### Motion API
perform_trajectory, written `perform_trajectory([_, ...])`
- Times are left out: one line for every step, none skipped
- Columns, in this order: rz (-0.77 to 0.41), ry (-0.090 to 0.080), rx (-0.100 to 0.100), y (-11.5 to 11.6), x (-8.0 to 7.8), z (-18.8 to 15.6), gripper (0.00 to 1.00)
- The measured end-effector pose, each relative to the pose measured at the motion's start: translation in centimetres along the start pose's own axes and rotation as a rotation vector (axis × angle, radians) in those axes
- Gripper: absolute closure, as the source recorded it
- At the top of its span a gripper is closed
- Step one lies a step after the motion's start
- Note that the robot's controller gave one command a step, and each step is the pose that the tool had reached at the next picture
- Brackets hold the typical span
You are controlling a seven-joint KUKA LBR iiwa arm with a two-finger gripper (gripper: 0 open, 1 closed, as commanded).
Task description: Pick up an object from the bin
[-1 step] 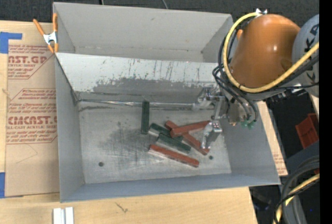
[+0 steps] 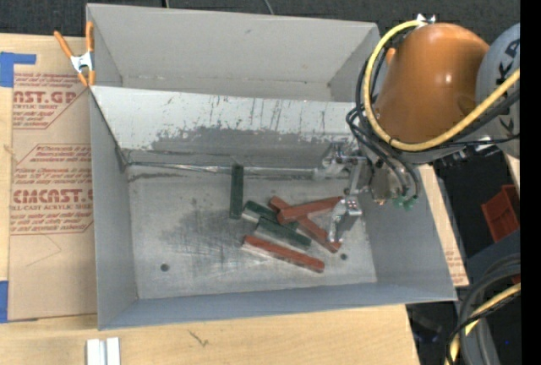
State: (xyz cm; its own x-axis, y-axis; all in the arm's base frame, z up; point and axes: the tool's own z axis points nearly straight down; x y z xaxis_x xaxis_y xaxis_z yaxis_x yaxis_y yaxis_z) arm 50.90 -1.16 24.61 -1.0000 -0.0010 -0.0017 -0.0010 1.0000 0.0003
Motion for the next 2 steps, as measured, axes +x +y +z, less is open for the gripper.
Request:
perform_trajectory([0.016,-0.007,-0.001,0.8,-0.2,5.0,0.0])
perform_trajectory([-0.004,-0.004,0.0,-0.4,-1.4,11.7,0.0])
